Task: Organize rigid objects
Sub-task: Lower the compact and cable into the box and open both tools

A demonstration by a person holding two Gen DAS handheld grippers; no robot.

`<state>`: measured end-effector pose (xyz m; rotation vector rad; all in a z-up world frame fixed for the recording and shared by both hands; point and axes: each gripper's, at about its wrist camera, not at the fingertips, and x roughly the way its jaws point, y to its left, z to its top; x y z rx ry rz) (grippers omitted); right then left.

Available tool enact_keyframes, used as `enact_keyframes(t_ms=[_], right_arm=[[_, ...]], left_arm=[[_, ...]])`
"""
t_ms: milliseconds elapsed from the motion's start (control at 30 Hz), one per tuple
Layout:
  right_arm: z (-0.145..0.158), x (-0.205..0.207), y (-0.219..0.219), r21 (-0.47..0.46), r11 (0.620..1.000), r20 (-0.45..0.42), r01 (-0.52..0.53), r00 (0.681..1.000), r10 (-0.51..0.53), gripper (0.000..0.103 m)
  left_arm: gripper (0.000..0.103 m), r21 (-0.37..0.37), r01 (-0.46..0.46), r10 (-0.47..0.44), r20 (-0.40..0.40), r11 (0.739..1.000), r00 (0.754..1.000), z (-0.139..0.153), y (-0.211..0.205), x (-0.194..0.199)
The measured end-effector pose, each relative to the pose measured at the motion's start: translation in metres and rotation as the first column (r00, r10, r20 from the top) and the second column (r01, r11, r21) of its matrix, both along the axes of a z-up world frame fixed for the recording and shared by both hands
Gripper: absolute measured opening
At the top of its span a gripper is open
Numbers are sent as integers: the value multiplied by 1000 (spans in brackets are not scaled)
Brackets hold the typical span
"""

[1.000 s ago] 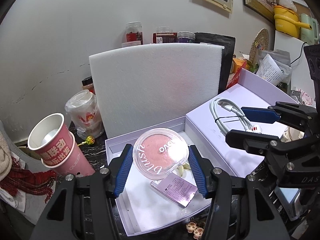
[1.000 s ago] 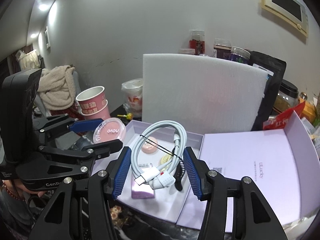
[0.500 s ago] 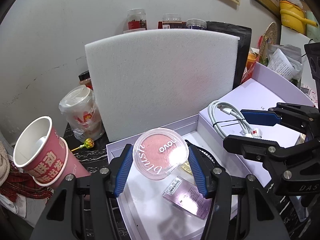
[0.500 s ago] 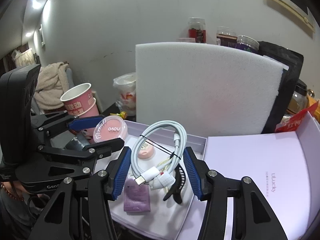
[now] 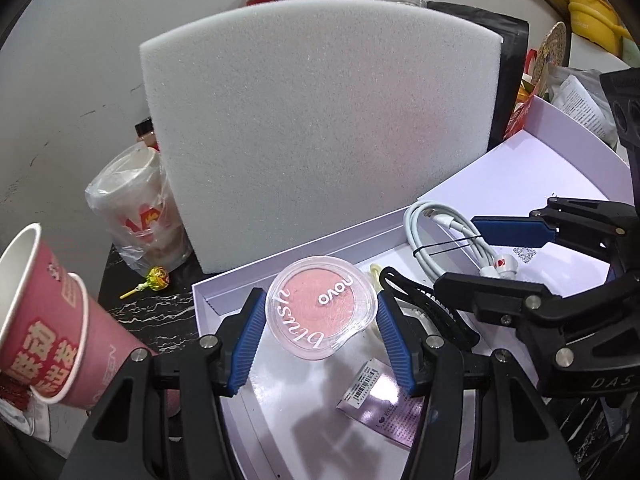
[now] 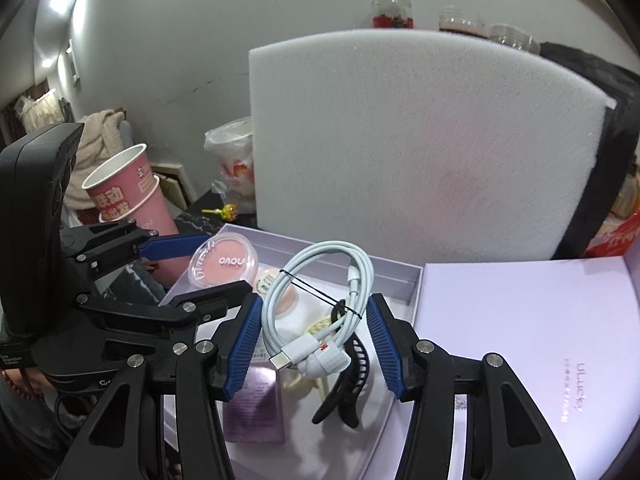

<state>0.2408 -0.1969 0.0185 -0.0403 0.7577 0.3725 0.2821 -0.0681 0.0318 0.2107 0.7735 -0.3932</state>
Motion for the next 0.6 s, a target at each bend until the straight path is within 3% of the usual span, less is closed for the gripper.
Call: enact_keyframes(t_ms=[200, 600], right_arm=[[-8, 16, 0, 9, 1000, -37, 2, 999, -2, 53], [-26, 44, 3, -46, 999, -87, 16, 996, -20, 53]], left_arm=[[55, -24, 24, -25, -53, 999, 998, -10, 0, 19], [55, 40, 33, -28, -110, 999, 994, -29, -9, 46]])
